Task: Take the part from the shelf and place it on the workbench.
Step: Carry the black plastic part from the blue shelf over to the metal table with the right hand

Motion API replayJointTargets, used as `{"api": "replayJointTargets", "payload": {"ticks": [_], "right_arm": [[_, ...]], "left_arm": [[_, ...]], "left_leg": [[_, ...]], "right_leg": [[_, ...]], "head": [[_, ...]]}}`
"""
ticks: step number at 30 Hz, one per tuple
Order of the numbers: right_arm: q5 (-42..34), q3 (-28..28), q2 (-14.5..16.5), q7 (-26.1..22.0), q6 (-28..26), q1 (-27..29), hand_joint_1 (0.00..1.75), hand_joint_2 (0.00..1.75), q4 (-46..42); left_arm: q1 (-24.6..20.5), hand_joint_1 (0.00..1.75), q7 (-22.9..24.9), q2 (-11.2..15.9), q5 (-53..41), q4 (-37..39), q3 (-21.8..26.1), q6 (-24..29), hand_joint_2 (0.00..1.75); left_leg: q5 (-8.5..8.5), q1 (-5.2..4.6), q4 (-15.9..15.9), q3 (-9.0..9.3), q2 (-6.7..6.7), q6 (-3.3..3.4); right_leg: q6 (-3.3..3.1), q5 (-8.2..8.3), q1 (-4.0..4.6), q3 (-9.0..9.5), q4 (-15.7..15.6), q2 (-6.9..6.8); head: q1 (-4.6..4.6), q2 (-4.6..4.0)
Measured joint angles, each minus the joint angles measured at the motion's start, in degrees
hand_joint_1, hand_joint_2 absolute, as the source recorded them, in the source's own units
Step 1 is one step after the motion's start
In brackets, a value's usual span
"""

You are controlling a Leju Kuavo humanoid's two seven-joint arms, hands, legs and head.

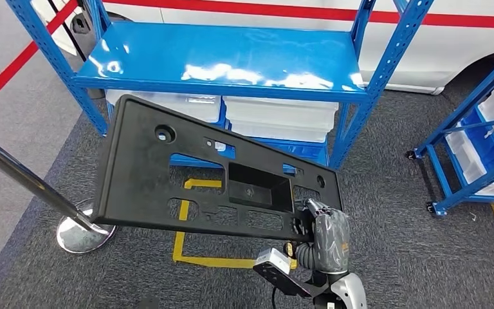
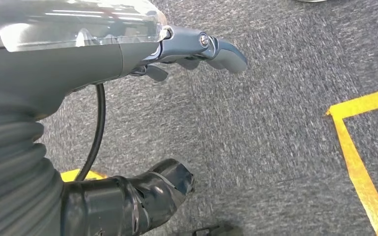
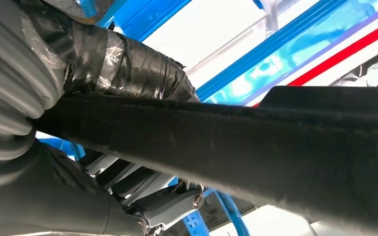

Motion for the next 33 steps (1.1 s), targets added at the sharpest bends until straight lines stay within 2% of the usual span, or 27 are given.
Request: {"api": "replayJointTargets", "payload": {"ticks": [2, 3, 5, 7, 8, 9, 10, 11, 12, 14, 15, 17, 18, 20, 22, 23, 24, 25, 26, 28, 30, 33], "right_arm": [[-0.3, -0.1, 0.0, -0.1, 0.0, 0.1, 1.75, 1.75, -0.1], [-0.4, -0.1, 0.0, -0.1, 0.0, 0.1, 1.75, 1.75, -0.2], [-0.7, -0.2, 0.0, -0.2, 0.0, 0.3, 1.75, 1.75, -0.3], [-1.1, -0.4, 0.0, -0.2, -0.1, 0.6, 1.75, 1.75, -0.3], [-1.3, -0.5, 0.0, -0.3, -0.1, 0.8, 1.75, 1.75, -0.3], [-1.5, -0.7, 0.0, -0.4, -0.1, 1.0, 1.75, 1.75, -0.3], [-1.8, -0.8, 0.0, -0.5, -0.2, 1.3, 1.75, 1.75, -0.3], [-2.1, -0.9, 0.0, -0.7, -0.2, 1.4, 1.75, 1.75, -0.4], [-2.5, -1.1, 0.0, -1.0, -0.3, 1.5, 1.75, 1.75, -0.5], [-3.2, -1.4, 0.0, -1.3, -0.8, 1.8, 1.75, 1.75, -0.9], [-3.5, -1.6, 0.0, -1.5, -1.1, 2.0, 1.75, 1.75, -1.1], [-3.8, -2.0, 0.0, -1.6, -1.3, 2.5, 1.75, 1.75, -1.5], [-3.9, -2.2, 0.0, -1.6, -1.4, 2.6, 1.75, 1.75, -1.7], [-4.0, -2.5, 0.0, -1.7, -1.4, 2.8, 1.75, 1.75, -1.8], [-4.1, -2.7, 0.0, -1.8, -1.4, 3.0, 1.75, 1.75, -1.8], [-4.1, -2.8, 0.0, -1.8, -1.4, 3.2, 1.75, 1.75, -1.8], [-4.1, -2.9, 0.0, -1.8, -1.5, 3.4, 1.75, 1.75, -1.8], [-4.1, -2.9, 0.0, -1.8, -1.5, 3.5, 1.75, 1.75, -1.8], [-4.1, -3.0, 0.0, -1.8, -1.6, 3.7, 1.75, 1.75, -1.8], [-4.1, -3.3, 0.0, -1.9, -1.9, 3.7, 1.75, 1.75, -2.0], [-4.1, -3.4, 0.0, -1.9, -2.0, 3.8, 1.75, 1.75, -2.2], [-4.2, -3.5, 0.0, -2.0, -2.1, 3.8, 1.75, 1.75, -2.3]], "left_arm": [[0.0, 0.0, 0.0, 0.0, 0.0, 0.0, 0.0, 0.0, 1.75], [0.0, 0.0, 0.0, -0.1, 0.0, 0.0, 0.0, 0.0, 1.75], [0.0, 0.0, 0.0, -0.1, 0.0, 0.0, 0.0, 0.0, 1.75], [0.1, 0.0, 0.0, -0.1, 0.0, 0.0, 0.0, 0.0, 1.75], [0.2, 0.0, 0.0, -0.1, 0.0, 0.0, 0.0, 0.0, 1.75], [0.2, 0.0, 0.0, -0.1, 0.0, 0.0, 0.0, 0.0, 1.75], [0.3, 0.0, 0.0, 0.0, 0.0, 0.0, 0.0, 0.0, 1.75], [0.3, 0.0, 0.0, 0.0, 0.0, 0.0, 0.0, 0.0, 1.75], [0.3, 0.0, 0.0, 0.0, 0.0, 0.0, 0.0, 0.0, 1.75], [0.4, 0.0, 0.0, 0.0, 0.0, 0.0, 0.0, 0.0, 1.75], [0.4, 0.0, -0.1, 0.0, 0.0, 0.0, 0.0, 0.0, 1.75], [0.4, 0.0, -0.1, 0.0, 0.0, 0.0, 0.0, 0.0, 1.75], [0.4, 0.0, -0.1, 0.0, 0.0, 0.0, 0.0, 0.1, 1.75], [0.4, 0.0, -0.2, -0.1, 0.0, 0.0, 0.0, 0.1, 1.75], [0.4, 0.0, -0.2, -0.1, 0.0, 0.0, 0.0, 0.1, 1.75], [0.4, 0.0, -0.2, 0.0, 0.0, 0.0, 0.0, 0.1, 1.75], [0.5, 0.0, -0.2, 0.0, 0.0, 0.0, 0.0, 0.1, 1.75], [0.4, 0.0, -0.2, 0.0, 0.1, 0.0, 0.0, 0.1, 1.75], [0.4, 0.0, -0.2, 0.0, 0.1, 0.0, 0.0, 0.1, 1.75], [0.3, 0.0, -0.2, -0.1, 0.1, 0.0, 0.0, 0.1, 1.75], [0.3, 0.0, -0.3, -0.1, 0.1, 0.0, 0.0, 0.1, 1.75], [0.4, 0.0, -0.3, -0.1, 0.1, 0.0, 0.0, 0.1, 1.75]], "left_leg": [[0.05, -0.05, 0.0, -0.1, -0.06, -0.64], [-0.7, -0.05, 0.8, -0.49, -0.12, -0.94], [-4.1, 0.13, 5.6, -2.58, -0.25, -1.46], [-7.46, 0.39, 12.9, -5.51, -0.27, -1.91], [-7.81, 0.52, 15.1, -6.26, -0.26, -2.1], [-6.95, 0.66, 15.1, -6.01, -0.26, -2.23], [-5.18, 0.81, 12.9, -4.74, -0.3, -2.3], [-3.13, 0.95, 9.2, -2.81, -0.55, -2.31], [-1.81, 0.99, 5.6, -0.73, -1.09, -2.25], [-1.01, 0.92, 1.2, 1.58, -2.03, -1.97], [-1.37, 0.81, 0.7, 1.84, -2.19, -1.77], [-1.35, 0.93, 0.1, 1.69, -1.65, -1.14], [-1.25, 1.03, -0.3, 1.71, -1.35, -0.64], [-0.89, 1.12, -0.8, 1.66, -0.66, 0.21], [-0.77, 0.85, -0.8, 1.43, -0.02, 0.58], [-0.75, 0.74, -0.7, 1.34, 0.31, 0.62], [-0.75, 0.64, -0.6, 1.28, 0.61, 0.63], [-0.78, 0.57, -0.4, 1.25, 0.9, 0.63], [-0.84, 0.5, -0.3, 1.24, 1.17, 0.59], [-1.02, 0.21, 0.2, 1.14, 1.62, 0.39], [-1.13, -0.06, 0.4, 1.02, 1.82, 0.21], [-1.13, -0.11, 0.6, 0.89, 1.9, 0.1]], "right_leg": [[-0.58, 0.54, -0.23, -0.1, -0.7, -0.02], [-0.95, 0.88, -0.44, -0.12, -1.0, -0.07], [-1.49, 1.4, -0.72, -0.23, -1.4, -0.19], [-1.65, 1.57, -0.73, -0.54, -1.3, -0.19], [-1.65, 1.59, -0.74, -0.65, -1.2, -0.12], [-1.6, 1.58, -0.77, -0.72, -1.1, 0.01], [-1.52, 1.53, -0.82, -0.75, -0.9, 0.21], [-1.38, 1.44, -0.88, -0.78, -0.7, 0.46], [-1.14, 1.33, -0.89, -0.94, -0.5, 0.72], [-0.49, 1.35, -0.89, -1.37, -0.1, 1.23], [-0.14, 1.48, -0.88, -1.6, 0.0, 1.48], [0.49, 1.54, -0.88, -1.87, 0.1, 1.82], [0.75, 0.96, -0.86, -2.28, 0.8, 1.68], [1.13, -2.04, -0.92, -4.54, 5.6, 1.07], [1.39, -5.36, -0.92, -8.08, 13.1, 0.71], [1.45, -5.84, -0.92, -9.15, 15.4, 0.68], [1.43, -5.24, -0.91, -9.27, 15.8, 0.63], [1.3, -3.64, -0.88, -8.24, 13.9, 0.43], [1.06, -1.55, -0.82, -6.36, 10.3, -0.06], [0.45, 0.92, -0.39, -2.87, 3.3, -2.08], [0.12, 0.97, 0.01, -1.81, 0.8, -3.49], [0.03, 1.09, 0.15, -1.92, 0.6, -3.39]], "head": [[0.0, -0.01], [-0.03, -0.01], [-0.06, -0.01], [-0.07, 0.0], [-0.07, 0.0], [-0.07, 0.0], [-0.07, -0.01], [-0.07, 0.0], [-0.07, 0.0], [-0.08, 0.01], [-0.07, 0.01], [-0.06, 0.01], [-0.02, 0.0], [0.02, 0.0], [0.02, 0.0], [0.03, 0.0], [0.02, 0.0], [0.03, 0.0], [0.03, 0.01], [0.02, -0.01], [0.02, -0.01], [0.02, 0.0]]}}
